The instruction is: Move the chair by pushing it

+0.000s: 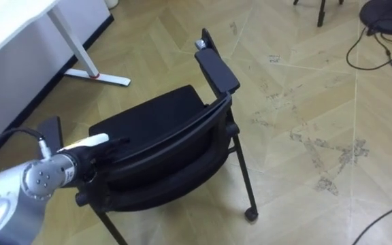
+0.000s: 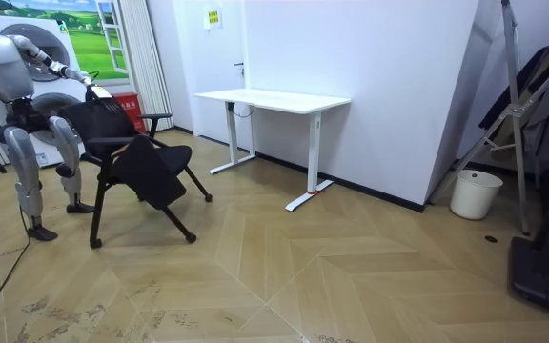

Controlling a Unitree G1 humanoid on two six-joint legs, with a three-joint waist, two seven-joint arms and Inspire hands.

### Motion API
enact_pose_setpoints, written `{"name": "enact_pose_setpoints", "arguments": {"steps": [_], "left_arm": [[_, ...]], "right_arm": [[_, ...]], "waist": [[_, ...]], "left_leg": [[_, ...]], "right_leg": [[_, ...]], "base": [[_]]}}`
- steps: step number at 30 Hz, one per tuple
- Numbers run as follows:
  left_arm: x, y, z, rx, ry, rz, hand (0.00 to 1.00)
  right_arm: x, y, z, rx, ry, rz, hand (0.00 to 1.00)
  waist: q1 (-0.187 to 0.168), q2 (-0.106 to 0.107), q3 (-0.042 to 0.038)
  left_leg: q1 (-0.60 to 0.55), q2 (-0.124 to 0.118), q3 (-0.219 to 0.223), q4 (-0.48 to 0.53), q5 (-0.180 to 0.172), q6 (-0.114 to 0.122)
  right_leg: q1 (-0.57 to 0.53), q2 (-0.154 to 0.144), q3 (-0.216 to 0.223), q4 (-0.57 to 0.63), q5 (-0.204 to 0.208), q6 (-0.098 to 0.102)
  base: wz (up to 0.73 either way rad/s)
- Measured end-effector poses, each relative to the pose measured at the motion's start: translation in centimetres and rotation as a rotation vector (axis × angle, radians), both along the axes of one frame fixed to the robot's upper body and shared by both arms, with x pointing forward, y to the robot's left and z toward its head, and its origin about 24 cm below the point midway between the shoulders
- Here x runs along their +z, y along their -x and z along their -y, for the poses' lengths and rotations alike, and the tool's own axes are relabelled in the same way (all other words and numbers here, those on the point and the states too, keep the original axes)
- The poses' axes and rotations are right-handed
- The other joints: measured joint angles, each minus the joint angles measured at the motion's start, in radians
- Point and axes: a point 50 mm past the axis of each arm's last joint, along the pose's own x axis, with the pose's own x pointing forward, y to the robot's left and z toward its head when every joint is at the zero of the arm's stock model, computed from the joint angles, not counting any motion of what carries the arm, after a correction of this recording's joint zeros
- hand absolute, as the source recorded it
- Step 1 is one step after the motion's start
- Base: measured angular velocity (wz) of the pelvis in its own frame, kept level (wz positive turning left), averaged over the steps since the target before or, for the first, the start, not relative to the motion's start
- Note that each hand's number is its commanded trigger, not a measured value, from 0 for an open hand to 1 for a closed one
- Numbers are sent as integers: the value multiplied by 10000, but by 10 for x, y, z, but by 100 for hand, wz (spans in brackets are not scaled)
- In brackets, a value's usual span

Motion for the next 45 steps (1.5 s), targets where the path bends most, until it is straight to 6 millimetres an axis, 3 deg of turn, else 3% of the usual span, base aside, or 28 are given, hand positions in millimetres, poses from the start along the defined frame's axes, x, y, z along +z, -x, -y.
{"name": "enact_pose_setpoints", "arguments": {"steps": [5, 10, 11, 12, 13, 24, 36, 45], "left_arm": [[-8, -1, 1, 159, 55, 378, 0], [-11, -2, -2, 292, -157, 479, 0], [-11, -2, -3, 312, -155, 483, 8], [-13, -1, -3, 356, -167, 485, 86], [-13, -1, -3, 382, -196, 515, 100], [-19, 5, -2, -84, -605, 426, 100], [-22, 7, 5, -156, -835, 1486, 100], [-19, 10, 7, -157, -855, 1809, 100]], "right_arm": [[0, -7, -5, 27, -41, 302, 0], [-4, -1, -12, -82, -230, 178, 0], [-4, -1, -11, -93, -214, 166, 0], [-4, 0, -11, -118, -179, 145, 0], [-4, 2, -11, -134, -179, 112, 0], [-4, 1, -13, 99, -245, 148, 0], [-5, 2, -12, 33, -136, 52, 0], [5, 0, 6, 1441, 1354, -687, 0]], "waist": [[2, -137, -21], [37, -448, -87], [38, -456, -89], [38, -459, -89], [28, -458, -89], [0, -420, -104], [91, -405, -111], [16, -387, -138]], "left_leg": [[245, -1, 87, -104, 1, 1], [365, -6, 189, -45, 7, 11], [364, -6, 208, -42, 7, 11], [376, -6, 232, -40, 7, 11], [391, -6, 231, -37, 7, 11], [513, -4, 246, 10, 8, 13], [503, -3, 252, -57, 8, 14], [202, -6, 224, 72, 7, 15]], "right_leg": [[195, 0, 15, -36, -42, 11], [271, 20, 302, -34, -109, 19], [270, 21, 326, -31, -102, 20], [270, 22, 361, -31, -86, 24], [282, 23, 367, -38, -75, 23], [363, 33, 444, -35, -45, 10], [367, 37, 444, -33, -36, 16], [270, -5, 197, -17, -27, 18]], "base": [[-1], [-5], [-7], [-5], [-4], [-2], [0], [7]]}}
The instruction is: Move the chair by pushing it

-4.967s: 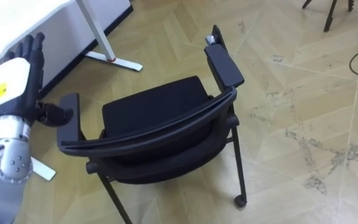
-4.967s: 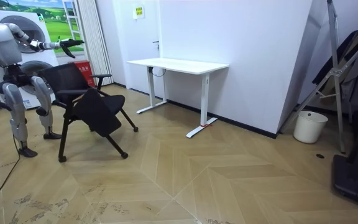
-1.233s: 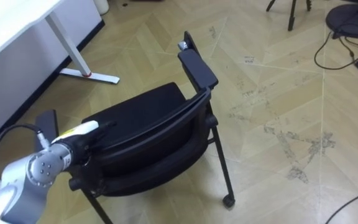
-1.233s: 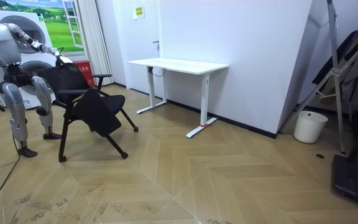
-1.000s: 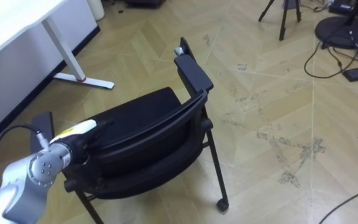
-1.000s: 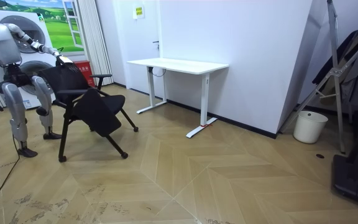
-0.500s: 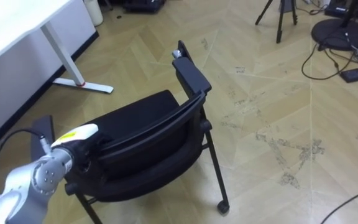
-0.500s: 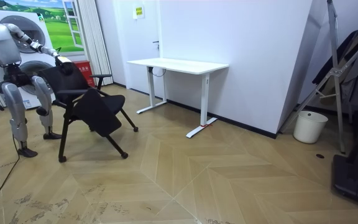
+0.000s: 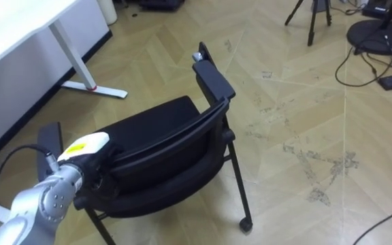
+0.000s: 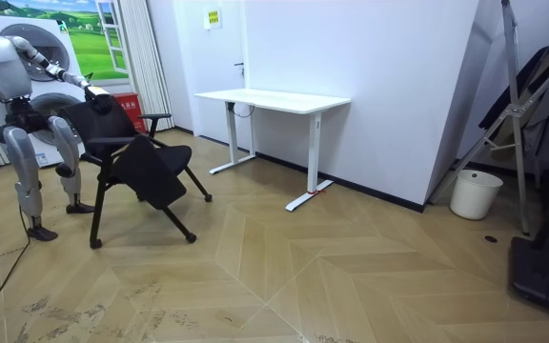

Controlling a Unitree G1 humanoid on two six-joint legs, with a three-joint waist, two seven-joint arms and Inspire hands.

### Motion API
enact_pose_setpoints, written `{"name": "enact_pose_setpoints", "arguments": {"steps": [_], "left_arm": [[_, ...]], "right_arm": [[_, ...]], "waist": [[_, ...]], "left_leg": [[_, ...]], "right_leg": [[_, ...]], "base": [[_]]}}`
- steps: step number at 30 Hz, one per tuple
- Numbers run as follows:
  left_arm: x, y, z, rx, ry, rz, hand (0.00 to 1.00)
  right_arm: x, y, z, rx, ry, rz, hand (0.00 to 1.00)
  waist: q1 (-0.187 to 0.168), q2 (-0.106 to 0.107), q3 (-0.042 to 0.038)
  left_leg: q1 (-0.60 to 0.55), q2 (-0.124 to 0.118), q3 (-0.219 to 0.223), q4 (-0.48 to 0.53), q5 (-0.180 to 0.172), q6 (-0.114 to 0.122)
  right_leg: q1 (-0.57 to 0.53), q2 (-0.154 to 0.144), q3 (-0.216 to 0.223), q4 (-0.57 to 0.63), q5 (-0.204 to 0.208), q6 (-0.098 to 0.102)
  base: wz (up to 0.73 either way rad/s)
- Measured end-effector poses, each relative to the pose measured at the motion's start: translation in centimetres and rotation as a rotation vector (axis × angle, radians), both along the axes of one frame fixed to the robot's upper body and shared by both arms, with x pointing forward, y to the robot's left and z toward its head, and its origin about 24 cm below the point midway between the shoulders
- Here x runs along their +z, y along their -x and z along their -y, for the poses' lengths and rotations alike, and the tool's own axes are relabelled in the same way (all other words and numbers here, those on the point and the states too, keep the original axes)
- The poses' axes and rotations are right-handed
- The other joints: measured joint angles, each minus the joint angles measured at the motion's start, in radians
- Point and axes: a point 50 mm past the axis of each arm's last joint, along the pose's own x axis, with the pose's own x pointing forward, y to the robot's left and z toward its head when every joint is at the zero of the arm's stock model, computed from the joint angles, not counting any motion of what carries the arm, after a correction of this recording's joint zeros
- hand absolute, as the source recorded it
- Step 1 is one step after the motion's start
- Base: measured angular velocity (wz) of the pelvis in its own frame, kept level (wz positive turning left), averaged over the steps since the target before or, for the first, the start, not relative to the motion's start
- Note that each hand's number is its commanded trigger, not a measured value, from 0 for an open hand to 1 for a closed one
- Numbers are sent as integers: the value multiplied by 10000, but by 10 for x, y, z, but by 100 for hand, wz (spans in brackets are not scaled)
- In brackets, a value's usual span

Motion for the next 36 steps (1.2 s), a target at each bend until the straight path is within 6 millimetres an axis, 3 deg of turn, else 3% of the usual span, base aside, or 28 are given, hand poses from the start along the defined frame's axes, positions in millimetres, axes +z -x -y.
{"name": "enact_pose_setpoints", "arguments": {"steps": [5, 11, 13, 16, 19, 23, 27, 31, 36], "left_arm": [[2, -2, 1, -65, -110, 109, 100], [10, -8, 3, -253, -320, 458, 100], [15, -10, 4, -361, -364, 637, 100], [18, -10, 5, -484, -432, 745, 100], [18, -10, 7, -611, -421, 782, 100], [21, -12, 9, -793, -394, 931, 100], [27, -16, 12, -1104, -442, 1274, 100], [27, -16, 10, -1299, -523, 1402, 100], [30, -16, 9, -1598, -651, 1604, 100]], "right_arm": [[24, -30, 22, 2114, 2040, 41, 0], [78, -92, 47, 4028, 5249, 1246, 0], [98, -116, 44, 4801, 6269, 1907, 0], [128, -141, 33, 5913, 7608, 2981, 0], [153, -157, 20, 6684, 8583, 3884, 0], [171, -168, 6, 7688, 9649, 4346, 0], [187, -176, -8, 8434, 10637, 4805, 0], [204, -186, -25, 9252, 11420, 5642, 0], [207, -189, -36, 10432, 12257, 5475, 0]], "waist": [[136, -104, -37], [450, -425, 5], [496, -561, -26], [540, -596, -10], [629, -600, -6], [810, -631, 14], [1072, -752, 84], [1140, -824, 87], [1356, -994, 134]], "left_leg": [[-14, 0, 27, 24, 2, 2], [-77, -1, 61, 5, 34, 53], [-215, 3, 40, 48, 35, 56], [-248, 2, 45, 47, 37, 59], [-253, 5, 43, 44, 37, 59], [-290, 5, 43, 35, 37, 59], [-362, 5, 51, -16, 40, 60], [-349, 5, 48, -52, 41, 59], [-267, 5, 99, -129, 41, 59]], "right_leg": [[-140, -14, 47, 162, -5, 0], [-335, -17, 110, 257, -35, -12], [-475, -20, 93, 326, -45, -15], [-501, -19, 89, 303, -42, -16], [-481, -18, 47, 307, -41, -17], [-528, -21, 54, 339, -41, -18], [-648, -15, 66, 325, -39, -22], [-620, -13, 42, 327, -35, -28], [-545, -6, 108, 309, -35, -28]], "base": [[-3], [-3], [2], [0], [2], [0], [0], [0], [-3]]}}
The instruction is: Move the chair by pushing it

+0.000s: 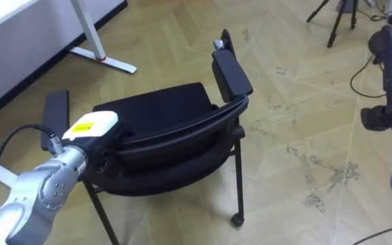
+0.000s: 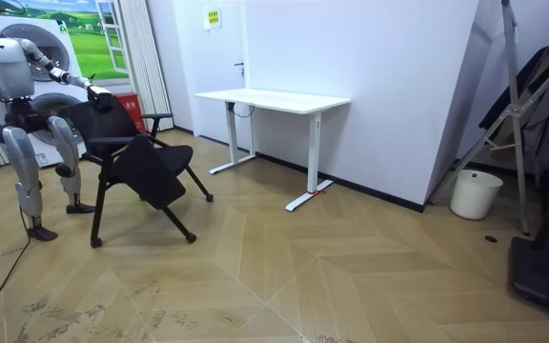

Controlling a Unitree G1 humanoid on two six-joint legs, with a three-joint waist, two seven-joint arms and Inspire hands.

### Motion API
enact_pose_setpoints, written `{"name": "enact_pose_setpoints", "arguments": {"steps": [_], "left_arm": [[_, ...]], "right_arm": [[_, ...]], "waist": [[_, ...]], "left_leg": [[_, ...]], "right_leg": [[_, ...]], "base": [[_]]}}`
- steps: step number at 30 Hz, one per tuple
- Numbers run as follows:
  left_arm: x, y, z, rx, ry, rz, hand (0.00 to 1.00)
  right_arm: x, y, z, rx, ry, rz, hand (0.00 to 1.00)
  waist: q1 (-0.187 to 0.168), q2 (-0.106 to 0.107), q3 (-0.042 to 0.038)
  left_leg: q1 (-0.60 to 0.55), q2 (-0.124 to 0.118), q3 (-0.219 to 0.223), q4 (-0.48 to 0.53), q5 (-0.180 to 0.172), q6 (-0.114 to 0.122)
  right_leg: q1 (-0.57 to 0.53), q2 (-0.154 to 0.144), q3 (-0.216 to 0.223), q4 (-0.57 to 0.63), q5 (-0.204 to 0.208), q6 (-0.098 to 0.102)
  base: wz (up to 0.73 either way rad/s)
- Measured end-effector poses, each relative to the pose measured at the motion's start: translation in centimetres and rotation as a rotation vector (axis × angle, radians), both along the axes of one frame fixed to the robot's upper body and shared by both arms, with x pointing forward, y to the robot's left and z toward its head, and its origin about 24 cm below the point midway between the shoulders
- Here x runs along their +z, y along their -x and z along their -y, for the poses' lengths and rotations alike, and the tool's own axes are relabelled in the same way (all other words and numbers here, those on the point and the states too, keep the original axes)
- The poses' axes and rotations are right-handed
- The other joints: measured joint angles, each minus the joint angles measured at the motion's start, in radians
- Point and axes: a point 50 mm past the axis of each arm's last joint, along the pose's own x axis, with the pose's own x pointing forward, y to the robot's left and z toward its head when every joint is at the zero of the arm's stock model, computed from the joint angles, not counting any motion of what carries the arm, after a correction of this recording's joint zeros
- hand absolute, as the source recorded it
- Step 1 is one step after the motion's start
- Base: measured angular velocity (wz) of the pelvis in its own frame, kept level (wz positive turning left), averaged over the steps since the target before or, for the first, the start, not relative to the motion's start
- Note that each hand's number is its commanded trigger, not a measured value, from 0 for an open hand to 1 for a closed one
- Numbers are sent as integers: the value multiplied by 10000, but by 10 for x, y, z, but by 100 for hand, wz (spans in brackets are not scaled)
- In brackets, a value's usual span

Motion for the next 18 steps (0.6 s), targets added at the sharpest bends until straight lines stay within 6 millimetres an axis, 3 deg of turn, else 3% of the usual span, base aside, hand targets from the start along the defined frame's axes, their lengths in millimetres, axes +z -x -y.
{"name": "enact_pose_setpoints", "arguments": {"steps": [5, 12, 18], "left_arm": [[1, -2, 0, -191, -109, 50, 100], [2, -9, 3, -523, -143, 211, 100], [-1, -16, 11, -961, -166, 202, 100]], "right_arm": [[-6, -3, -23, 1343, 729, -621, 0], [6, -6, -53, 2926, 1472, -744, 0], [-11, -4, -76, 4047, 1778, -2210, 0]], "waist": [[199, -109, 20], [426, -113, 9], [761, -161, -21]], "left_leg": [[84, -1, 99, -19, 0, 0], [58, 1, 55, -15, 0, 0], [82, 4, 42, -5, 0, 0]], "right_leg": [[-21, 1, 103, 1, -1, 2], [-5, 6, 57, -29, 0, 1], [20, 8, 57, -5, 3, -3]], "base": [[-6], [2], [1]]}}
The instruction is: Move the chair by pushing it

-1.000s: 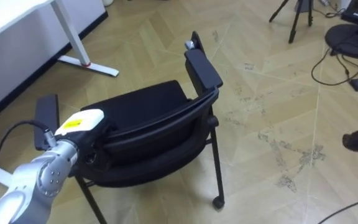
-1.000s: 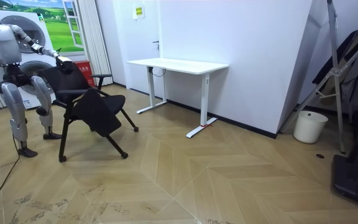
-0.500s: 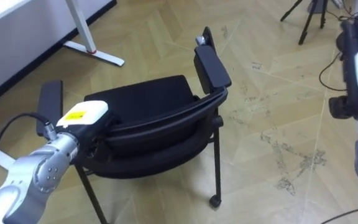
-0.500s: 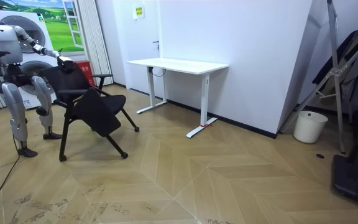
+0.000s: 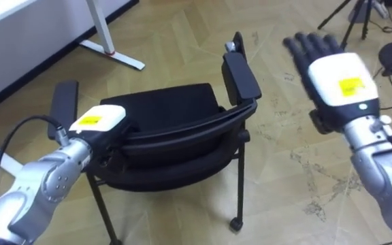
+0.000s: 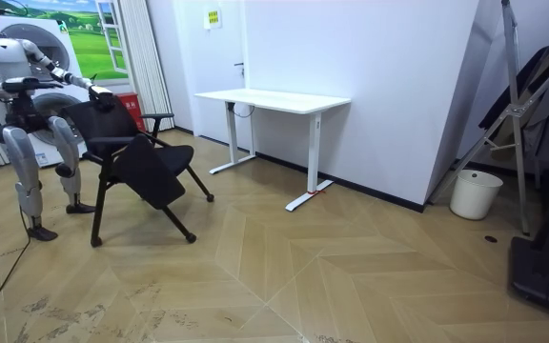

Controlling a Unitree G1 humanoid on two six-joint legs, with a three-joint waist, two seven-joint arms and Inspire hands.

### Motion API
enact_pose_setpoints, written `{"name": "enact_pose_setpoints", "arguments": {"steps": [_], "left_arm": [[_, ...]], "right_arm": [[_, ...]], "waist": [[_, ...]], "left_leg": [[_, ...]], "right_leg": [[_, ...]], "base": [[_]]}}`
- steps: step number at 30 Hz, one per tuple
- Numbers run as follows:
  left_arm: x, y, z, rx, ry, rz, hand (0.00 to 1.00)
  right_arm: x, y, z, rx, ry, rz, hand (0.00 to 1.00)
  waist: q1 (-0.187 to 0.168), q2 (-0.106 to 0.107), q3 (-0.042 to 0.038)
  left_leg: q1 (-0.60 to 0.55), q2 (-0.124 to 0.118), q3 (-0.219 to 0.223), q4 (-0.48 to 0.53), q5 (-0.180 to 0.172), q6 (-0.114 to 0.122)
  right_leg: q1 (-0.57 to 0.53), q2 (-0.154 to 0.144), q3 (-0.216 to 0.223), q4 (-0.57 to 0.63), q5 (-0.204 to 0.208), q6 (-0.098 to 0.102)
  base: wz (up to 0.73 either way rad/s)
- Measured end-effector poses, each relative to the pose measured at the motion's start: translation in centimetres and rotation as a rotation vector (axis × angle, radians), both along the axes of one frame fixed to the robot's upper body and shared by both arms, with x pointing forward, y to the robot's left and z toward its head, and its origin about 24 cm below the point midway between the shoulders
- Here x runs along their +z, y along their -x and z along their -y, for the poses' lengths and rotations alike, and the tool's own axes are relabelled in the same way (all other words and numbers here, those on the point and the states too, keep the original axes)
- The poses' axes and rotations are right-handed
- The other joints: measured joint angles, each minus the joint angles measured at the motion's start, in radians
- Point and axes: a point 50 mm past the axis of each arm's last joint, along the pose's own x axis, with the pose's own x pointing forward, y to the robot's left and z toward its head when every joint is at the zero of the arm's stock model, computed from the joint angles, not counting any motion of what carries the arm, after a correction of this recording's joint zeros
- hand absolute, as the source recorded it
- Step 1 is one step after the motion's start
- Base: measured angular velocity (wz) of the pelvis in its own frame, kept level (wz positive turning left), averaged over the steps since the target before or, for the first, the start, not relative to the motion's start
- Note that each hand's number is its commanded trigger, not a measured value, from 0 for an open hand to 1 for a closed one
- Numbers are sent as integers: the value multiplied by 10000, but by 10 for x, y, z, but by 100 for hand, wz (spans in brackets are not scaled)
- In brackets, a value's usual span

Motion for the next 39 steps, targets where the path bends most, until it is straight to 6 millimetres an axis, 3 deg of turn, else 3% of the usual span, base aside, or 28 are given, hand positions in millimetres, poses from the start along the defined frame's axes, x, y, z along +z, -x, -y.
{"name": "enact_pose_setpoints", "arguments": {"steps": [4, 9, 18, 28, 39], "left_arm": [[-3, -1, 2, -136, -11, 61, 100], [-4, -7, 7, -330, -56, -9, 100], [-2, -11, 12, -552, -59, 135, 100], [2, -19, 23, -935, -50, 295, 100], [-1, -19, 25, -899, -54, 260, 100]], "right_arm": [[-15, 7, -21, 789, 557, -1150, 0], [-28, 13, -32, 1271, 989, -2113, 0], [-18, 1, -48, 1775, 1400, -2092, 0], [-28, 4, -79, 2302, 814, -2967, 0], [-37, 4, -80, 2193, 580, -3218, 0]], "waist": [[105, 7, -12], [287, 11, -27], [451, -11, -20], [594, 13, 39], [571, 95, 20]], "left_leg": [[9, 11, -40, 5, 0, 0], [-1, 14, -72, 17, 1, 1], [-71, 13, -186, 48, 9, 8], [-182, 13, -419, 142, 9, 8], [-316, 10, -461, 182, 9, 9]], "right_leg": [[36, 1, -67, 6, 6, -10], [102, 3, -83, 28, 13, -18], [106, 3, -197, 27, 14, -19], [183, -5, -457, -12, 18, -26], [146, -12, -508, -9, 18, -26]], "base": [[2], [0], [3], [7], [0]]}}
